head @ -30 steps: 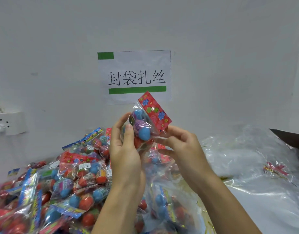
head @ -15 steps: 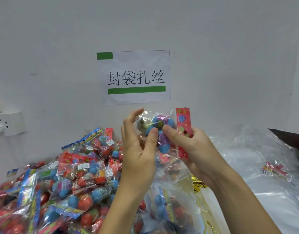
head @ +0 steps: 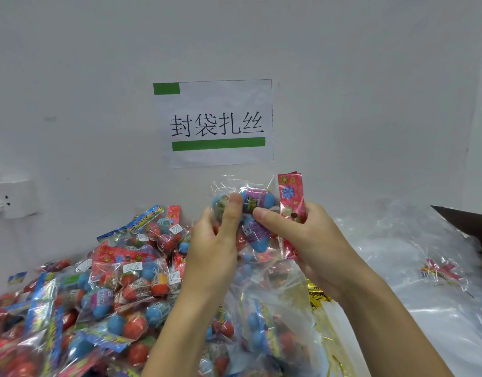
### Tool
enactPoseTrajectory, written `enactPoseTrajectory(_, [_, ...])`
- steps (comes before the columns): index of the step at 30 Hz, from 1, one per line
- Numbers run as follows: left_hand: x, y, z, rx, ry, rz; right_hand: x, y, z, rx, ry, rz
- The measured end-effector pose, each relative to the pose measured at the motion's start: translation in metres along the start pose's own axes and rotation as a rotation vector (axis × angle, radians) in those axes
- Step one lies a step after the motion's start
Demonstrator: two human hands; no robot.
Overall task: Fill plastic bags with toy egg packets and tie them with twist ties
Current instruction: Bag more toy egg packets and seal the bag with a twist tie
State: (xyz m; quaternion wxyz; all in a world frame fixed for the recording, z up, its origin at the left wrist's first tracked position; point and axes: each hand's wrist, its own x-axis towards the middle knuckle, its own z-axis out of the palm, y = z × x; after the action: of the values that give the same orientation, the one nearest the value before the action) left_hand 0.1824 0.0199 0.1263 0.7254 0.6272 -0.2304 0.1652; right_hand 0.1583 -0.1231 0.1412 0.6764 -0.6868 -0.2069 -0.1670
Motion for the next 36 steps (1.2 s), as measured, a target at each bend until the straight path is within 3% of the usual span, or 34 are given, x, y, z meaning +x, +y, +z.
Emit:
enactPoseTrajectory(4, [-0.001, 0.002, 0.002, -0.003, -0.036, 0.033, -0.003, -0.007, 0.002, -0.065, -0.067, -0.041])
enactPoseTrajectory(9, [-0.004, 0.006, 0.001, 0.009, -0.09, 0.027, -0.001, -0.004, 0.001, -0.106, 0.038, -0.078])
enactPoseTrajectory(11, [-0.005, 0.005, -0.003, 0.047, -0.028, 0.042, -0.002, -0.006, -0.004, -0.126, 0.071, -0.075])
enactPoseTrajectory(14, [0.002, 0.003, -0.017, 0.351, 0.09, 0.036, -0.004, -0.011, -0.015, -0.147, 0.104, -0.08])
enactPoseTrajectory(16, [0.003, 0.0, -0.028, 0.614, -0.015, -0.032, -0.005, -0.015, -0.022, -0.174, 0.136, -0.09])
enactPoseTrajectory(20, [0.003, -0.004, -0.041, 0.902, -0.258, -0.231, -0.006, -0.02, -0.032, -0.195, 0.216, -0.094])
enactPoseTrajectory(26, [0.005, -0.016, -0.041, 0.914, -0.035, -0.181, -0.007, -0.021, -0.033, -0.214, 0.252, -0.079])
enactPoseTrajectory(31, [0.01, -0.014, -0.036, 0.596, 0.224, -0.069, -0.008, -0.022, -0.039, -0.194, 0.313, -0.065])
enactPoseTrajectory(36, [0.044, 0.006, -0.003, 0.636, 0.248, 0.095, -0.01, -0.027, -0.056, -0.124, 0.417, -0.077])
